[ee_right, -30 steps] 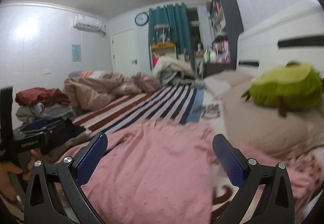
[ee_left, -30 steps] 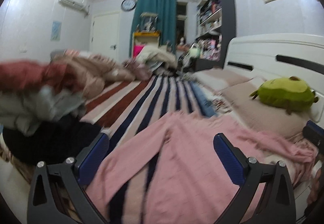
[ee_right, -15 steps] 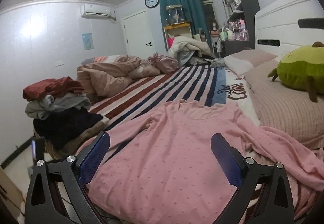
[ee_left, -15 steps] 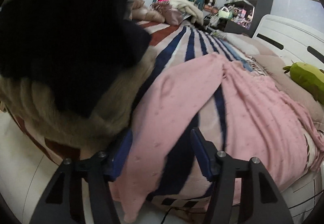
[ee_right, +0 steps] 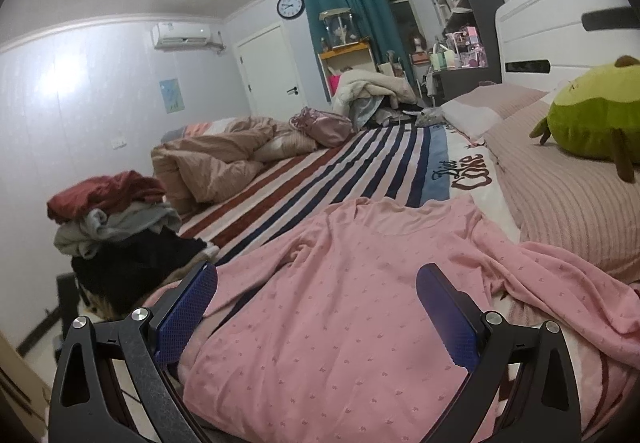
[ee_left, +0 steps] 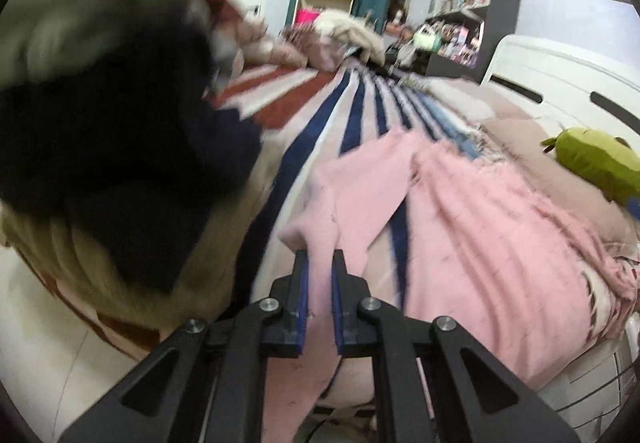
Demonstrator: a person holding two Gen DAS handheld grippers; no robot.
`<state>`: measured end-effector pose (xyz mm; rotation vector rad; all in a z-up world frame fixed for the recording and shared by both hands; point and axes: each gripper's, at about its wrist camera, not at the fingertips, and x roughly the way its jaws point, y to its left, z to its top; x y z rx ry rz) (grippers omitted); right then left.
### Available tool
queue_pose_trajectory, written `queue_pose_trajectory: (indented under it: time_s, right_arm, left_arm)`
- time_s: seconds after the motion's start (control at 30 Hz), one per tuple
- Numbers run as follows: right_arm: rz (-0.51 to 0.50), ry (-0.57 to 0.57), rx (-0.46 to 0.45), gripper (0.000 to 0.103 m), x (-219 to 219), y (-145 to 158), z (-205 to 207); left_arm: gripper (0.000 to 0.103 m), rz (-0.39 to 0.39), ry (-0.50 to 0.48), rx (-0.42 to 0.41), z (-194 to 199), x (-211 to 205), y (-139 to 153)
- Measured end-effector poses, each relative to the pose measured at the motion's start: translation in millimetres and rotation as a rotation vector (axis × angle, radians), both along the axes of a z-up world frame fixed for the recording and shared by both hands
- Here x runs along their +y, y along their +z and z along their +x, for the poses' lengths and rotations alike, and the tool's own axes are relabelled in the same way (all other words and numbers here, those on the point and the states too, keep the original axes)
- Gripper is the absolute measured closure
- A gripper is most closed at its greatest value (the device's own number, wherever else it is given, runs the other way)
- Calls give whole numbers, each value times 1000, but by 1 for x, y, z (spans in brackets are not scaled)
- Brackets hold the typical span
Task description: Fold small clothes
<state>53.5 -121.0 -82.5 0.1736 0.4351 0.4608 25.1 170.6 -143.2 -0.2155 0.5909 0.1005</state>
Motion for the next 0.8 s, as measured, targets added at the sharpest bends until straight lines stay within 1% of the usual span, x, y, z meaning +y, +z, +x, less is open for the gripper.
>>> queue_pose_trajectory:
  time_s: [0.07,0.2,0.3,0.37,0.4,0.47,0.53,0.6,0.63,0.67,0.7,0.73,0.77,0.8]
  right_arm:
    - [23,-3,-2,3,-10,-1,0]
    - [55,-11,-1,3,-32,-6,-1]
    - [53,-23,-3,3,-50,-10,-5]
    - [42,-40,-5,3,-62,-13,-9]
    - [37,-50,-2,3,-68,-15,-11]
    - [25,-81,9,3,-84,-21,-15]
    - [21,-114,24,3,-98,-28,-17]
    - [27,-144,46,3,-112,-34,-18]
    - [33,-161,54,3,-118,-37,-19]
    - [41,-177,60,3,-124,-40,-20]
    - [45,-187,65,3,-129,-42,-20]
    - [46,-193,73,3,-131,-44,-20]
    - [44,-196,82,3,-132,-46,-19]
    - [42,-193,89,3,-131,-47,-18]
  left_arm:
    - [96,17,-25,-38,0,-10,17]
    - [96,56,-111,-120,12,-46,56]
    - [96,80,-221,-155,28,-86,72]
    - [96,49,-308,-154,37,-112,75]
    - [96,21,-354,-149,43,-123,75]
    - [96,-31,-447,-113,56,-151,65]
    - [95,-54,-526,-39,69,-179,49]
    - [94,-79,-581,36,76,-197,30]
    - [92,-85,-594,52,78,-203,25]
    - [87,-89,-606,55,75,-205,23]
    - [78,-86,-612,49,71,-204,26]
    - [73,-78,-606,34,68,-201,31]
    - [64,-72,-594,14,60,-195,37]
    - [59,-70,-583,-4,59,-189,45]
